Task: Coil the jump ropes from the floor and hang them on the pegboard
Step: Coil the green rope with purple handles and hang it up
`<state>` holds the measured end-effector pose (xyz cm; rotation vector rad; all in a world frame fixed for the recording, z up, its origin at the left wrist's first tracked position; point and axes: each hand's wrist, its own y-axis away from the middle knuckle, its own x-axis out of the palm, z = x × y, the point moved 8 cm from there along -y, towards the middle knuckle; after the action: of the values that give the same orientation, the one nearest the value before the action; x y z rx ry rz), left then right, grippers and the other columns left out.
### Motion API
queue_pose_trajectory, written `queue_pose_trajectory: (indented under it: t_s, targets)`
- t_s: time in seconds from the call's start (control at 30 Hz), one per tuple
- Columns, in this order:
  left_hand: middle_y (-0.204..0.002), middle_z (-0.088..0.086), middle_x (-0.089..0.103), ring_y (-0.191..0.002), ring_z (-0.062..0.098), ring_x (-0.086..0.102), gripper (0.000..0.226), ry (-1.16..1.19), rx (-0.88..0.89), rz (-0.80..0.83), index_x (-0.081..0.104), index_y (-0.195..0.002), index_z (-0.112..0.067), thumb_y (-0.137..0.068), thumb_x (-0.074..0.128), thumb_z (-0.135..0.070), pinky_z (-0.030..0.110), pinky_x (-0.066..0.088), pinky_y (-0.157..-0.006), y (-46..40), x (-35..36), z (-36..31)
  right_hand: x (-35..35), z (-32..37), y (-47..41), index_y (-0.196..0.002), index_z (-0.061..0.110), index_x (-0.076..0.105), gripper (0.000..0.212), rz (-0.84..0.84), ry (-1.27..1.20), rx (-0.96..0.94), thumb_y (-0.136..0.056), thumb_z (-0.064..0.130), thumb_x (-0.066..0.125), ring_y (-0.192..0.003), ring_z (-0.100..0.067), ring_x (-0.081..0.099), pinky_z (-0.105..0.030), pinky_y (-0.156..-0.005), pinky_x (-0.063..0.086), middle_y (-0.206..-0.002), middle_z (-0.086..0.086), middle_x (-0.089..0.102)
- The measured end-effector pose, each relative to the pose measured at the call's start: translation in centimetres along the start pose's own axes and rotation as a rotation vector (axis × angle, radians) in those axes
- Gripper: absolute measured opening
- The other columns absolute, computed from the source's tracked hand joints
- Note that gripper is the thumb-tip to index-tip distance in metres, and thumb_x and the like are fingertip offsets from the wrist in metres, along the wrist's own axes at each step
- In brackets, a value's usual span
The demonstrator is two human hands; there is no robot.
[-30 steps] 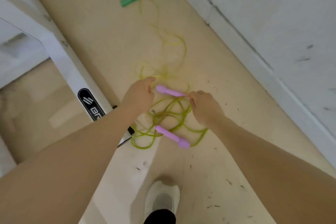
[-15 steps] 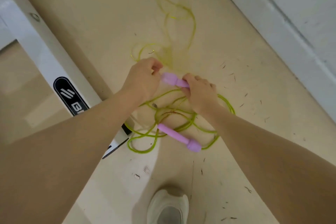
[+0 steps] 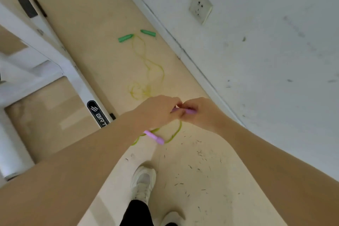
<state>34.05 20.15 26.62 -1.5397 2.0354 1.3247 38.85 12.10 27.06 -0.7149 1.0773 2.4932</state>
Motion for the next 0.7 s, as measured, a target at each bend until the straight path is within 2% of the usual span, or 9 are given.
queue_pose_trajectory:
  t_s: [0.03,0.1,0.2,0.27,0.37,0.43,0.5,0.6,0.7]
  targets:
    - [-0.098,0.0,0.061,-0.093,0.02,0.055,0.034,0.063,-0.013,0.016,0.051,-0.122,-0.02,-0.097,0.038,-0.039,0.032,0.042,-0.078,1.5,-1.2,-1.8,-1.9,1.0,2.1,-0.076,0.025,0.068,0.01,-0.024,-0.002,0.0,-0.081,0.034,0.067,-0.074,-0.014,0.057,-0.033,-0.069,0.044,-0.075,0.003,0.063]
    - [-0.09,-0.004,0.059,-0.085,0.014,0.055,0.029,0.283,-0.039,-0.012,0.048,-0.122,-0.022,-0.099,0.038,-0.036,0.027,0.04,-0.072,4.7,-3.9,-5.4,-6.3,3.4,6.6,-0.102,0.026,0.065,0.032,-0.17,-0.041,-0.032,-0.074,0.038,0.075,-0.096,-0.011,0.056,-0.029,-0.083,0.044,-0.106,0.007,0.062]
    - [-0.076,-0.002,0.056,-0.064,-0.001,0.054,0.024,0.76,-0.01,-0.201,0.04,-0.124,-0.02,-0.1,0.039,-0.024,0.017,0.04,-0.059,10.4,-8.7,-11.4,-11.8,7.1,14.2,-0.143,0.023,0.025,0.087,-0.459,-0.305,-0.075,-0.074,0.03,0.077,-0.118,-0.014,0.04,-0.028,-0.099,0.037,-0.139,0.0,0.031]
    - [-0.075,0.004,0.053,-0.06,0.003,0.052,0.02,1.021,0.061,-0.279,0.033,-0.119,-0.022,-0.1,0.037,-0.015,0.013,0.04,-0.055,14.2,-11.5,-15.8,-12.9,8.9,18.6,-0.148,0.023,0.005,0.091,-0.448,-0.653,0.011,-0.083,0.029,0.069,-0.118,-0.014,0.044,-0.029,-0.099,0.039,-0.144,-0.003,0.029]
    - [-0.087,0.015,0.052,-0.073,0.023,0.053,0.025,1.127,0.15,-0.349,0.036,-0.111,-0.031,-0.1,0.035,-0.008,0.034,0.044,-0.064,19.1,-15.1,-21.8,-12.1,13.5,23.9,-0.145,0.016,0.025,0.061,-0.131,-0.958,-0.043,-0.094,0.044,0.045,-0.097,-0.011,0.059,-0.025,-0.087,0.048,-0.123,-0.009,0.057]
    - [-0.085,0.011,0.049,-0.067,0.02,0.052,0.03,1.167,0.156,-0.419,0.047,-0.101,-0.032,-0.099,0.033,-0.005,0.03,0.047,-0.058,22.3,-17.0,-24.4,-12.4,16.4,27.6,-0.133,0.017,0.045,0.048,-0.001,-1.003,-0.135,-0.096,0.046,0.037,-0.088,-0.006,0.062,-0.023,-0.075,0.051,-0.108,0.001,0.062]
    - [-0.085,0.004,0.05,-0.066,0.015,0.053,0.032,1.244,0.161,-0.5,0.056,-0.092,-0.024,-0.099,0.032,-0.003,0.024,0.048,-0.053,25.4,-18.8,-26.2,-13.5,18.1,31.4,-0.12,0.017,0.05,0.038,0.023,-1.0,-0.213,-0.095,0.044,0.04,-0.087,-0.013,0.064,-0.028,-0.073,0.054,-0.102,0.001,0.062]
    - [-0.084,0.004,0.052,-0.071,0.016,0.06,0.03,1.339,0.122,-0.514,0.058,-0.091,-0.016,-0.099,0.032,-0.001,0.022,0.052,-0.057,28.7,-19.7,-27.6,-14.5,19.0,36.7,-0.104,0.017,0.052,0.02,0.021,-0.833,-0.173,-0.093,0.034,0.053,-0.06,-0.015,0.055,-0.026,-0.063,0.046,-0.074,-0.006,0.057]
    - [-0.082,0.003,0.049,-0.07,0.014,0.049,0.021,1.139,-0.024,-0.407,0.057,-0.103,-0.014,-0.099,0.038,-0.007,0.016,0.043,-0.057,31.2,-19.0,-28.7,-16.3,18.1,41.1,-0.086,0.006,0.056,0.027,-0.18,-0.669,-0.064,-0.095,0.031,0.051,-0.047,-0.009,0.034,-0.025,-0.056,0.03,-0.056,0.001,0.039]
